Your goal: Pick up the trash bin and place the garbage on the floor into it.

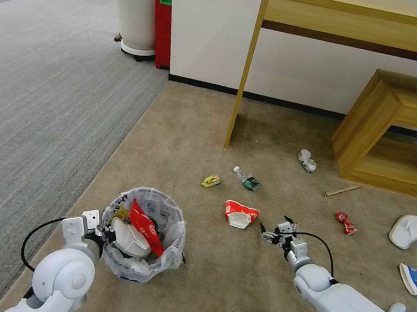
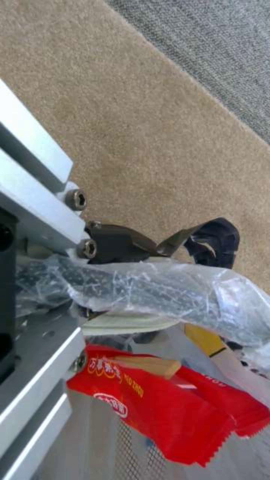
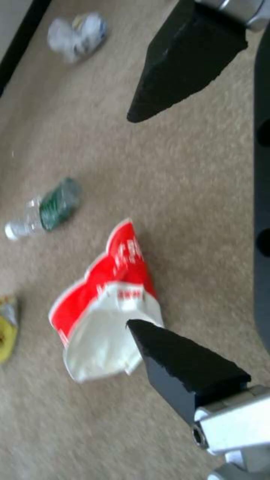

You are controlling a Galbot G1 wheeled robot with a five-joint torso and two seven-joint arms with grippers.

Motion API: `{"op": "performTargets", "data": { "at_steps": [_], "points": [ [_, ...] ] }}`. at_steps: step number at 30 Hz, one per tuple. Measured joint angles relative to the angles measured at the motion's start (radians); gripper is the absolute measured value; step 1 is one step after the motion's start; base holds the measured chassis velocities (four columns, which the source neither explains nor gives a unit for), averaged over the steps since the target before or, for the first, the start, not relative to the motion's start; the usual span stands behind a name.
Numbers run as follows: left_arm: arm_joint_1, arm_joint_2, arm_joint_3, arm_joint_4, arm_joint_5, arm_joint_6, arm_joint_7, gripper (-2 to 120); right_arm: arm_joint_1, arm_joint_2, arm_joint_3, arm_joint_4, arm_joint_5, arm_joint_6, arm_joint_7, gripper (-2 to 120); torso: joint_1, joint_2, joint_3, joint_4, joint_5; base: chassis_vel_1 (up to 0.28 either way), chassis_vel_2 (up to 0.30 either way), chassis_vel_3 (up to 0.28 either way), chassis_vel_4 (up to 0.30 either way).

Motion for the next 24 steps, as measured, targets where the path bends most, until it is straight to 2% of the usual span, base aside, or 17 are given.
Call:
{"op": "performTargets", "data": {
  "at_steps": [7, 11, 17, 24],
  "points": [
    [-0.006, -0.008, 0.002, 0.0, 0.007, -0.003, 0.006, 0, 0.049, 0.011, -0.071, -0.063, -0.036, 0.014, -0.051, 100, 0.0, 0.0, 0.0, 0.0003, 0.0001, 0.0, 0.0, 0.0, 0.0],
    [-0.015, -0.009, 0.008, 0.0, 0.006, -0.003, 0.008, 0, 0.062, 0.016, -0.08, -0.109, -0.052, 0.02, -0.077, 100, 0.0, 0.0, 0.0, -0.0002, 0.0, 0.0, 0.0, 0.0, 0.0],
    [-0.012, -0.013, 0.009, -0.006, 0.007, -0.003, 0.011, 0, 0.101, 0.059, -0.095, -0.253, -0.101, 0.072, -0.161, 100, 0.0, 0.0, 0.0, 0.0001, 0.0001, 0.0, 0.0, 0.0, 0.0],
    [-0.009, -0.01, 0.008, -0.009, 0.007, -0.004, 0.013, 0, 0.134, 0.1, -0.081, -0.329, -0.147, 0.127, -0.207, 100, 0.0, 0.0, 0.0, 0.0001, 0.0002, 0.0, 0.0, 0.0, 0.0]
  ]
}}
